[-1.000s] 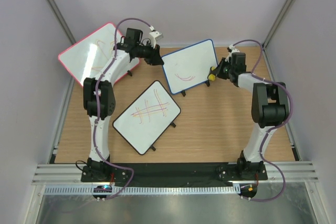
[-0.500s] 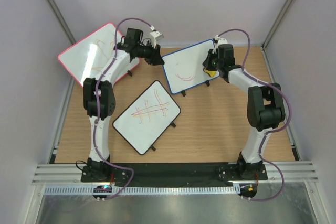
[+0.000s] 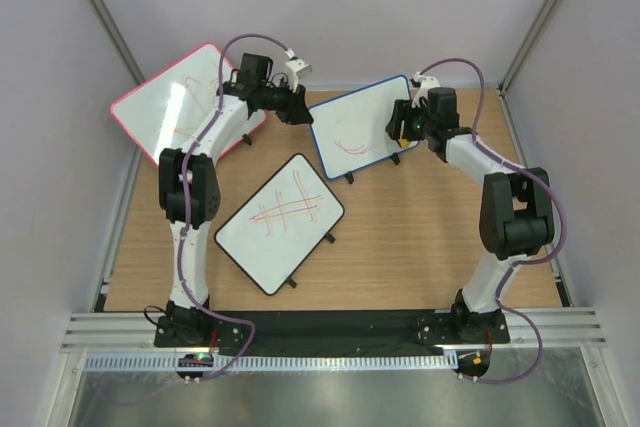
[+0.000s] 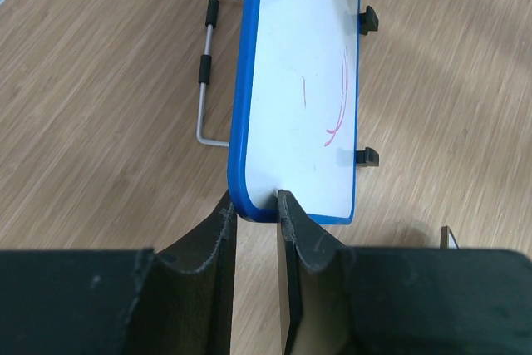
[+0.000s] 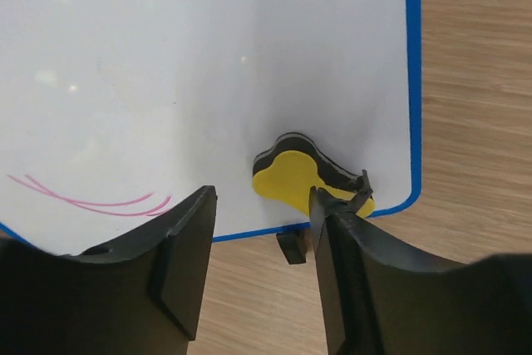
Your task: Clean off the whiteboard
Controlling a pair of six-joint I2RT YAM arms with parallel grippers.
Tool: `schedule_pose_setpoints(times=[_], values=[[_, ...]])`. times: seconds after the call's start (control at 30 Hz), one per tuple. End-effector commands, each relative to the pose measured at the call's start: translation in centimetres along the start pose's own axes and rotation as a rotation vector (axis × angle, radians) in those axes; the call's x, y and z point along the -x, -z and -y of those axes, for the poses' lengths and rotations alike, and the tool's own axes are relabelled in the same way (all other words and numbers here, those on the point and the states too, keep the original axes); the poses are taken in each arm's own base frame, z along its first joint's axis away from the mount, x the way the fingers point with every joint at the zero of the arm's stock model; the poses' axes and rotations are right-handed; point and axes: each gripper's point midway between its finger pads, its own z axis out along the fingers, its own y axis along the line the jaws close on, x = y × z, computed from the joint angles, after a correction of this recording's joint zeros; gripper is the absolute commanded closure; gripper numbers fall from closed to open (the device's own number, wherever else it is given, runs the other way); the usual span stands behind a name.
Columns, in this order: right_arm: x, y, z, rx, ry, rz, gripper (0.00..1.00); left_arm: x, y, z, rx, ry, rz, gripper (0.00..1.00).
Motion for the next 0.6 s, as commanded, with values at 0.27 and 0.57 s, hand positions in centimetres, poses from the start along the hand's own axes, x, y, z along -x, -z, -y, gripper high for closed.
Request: schedule_pose_setpoints(times=[0.27,0.57], values=[[-1.5,1.2,0.0,0.286,0.497,-0.13,0.2,1.1,0.7,0.3,0.031,-0.12,0.007,1.0],[-1.5,-0.7,0.8,0.288,0.567,-0.15,0.23,0.9,0.5,0.0,0.034,-0.116,0.003,1.0]])
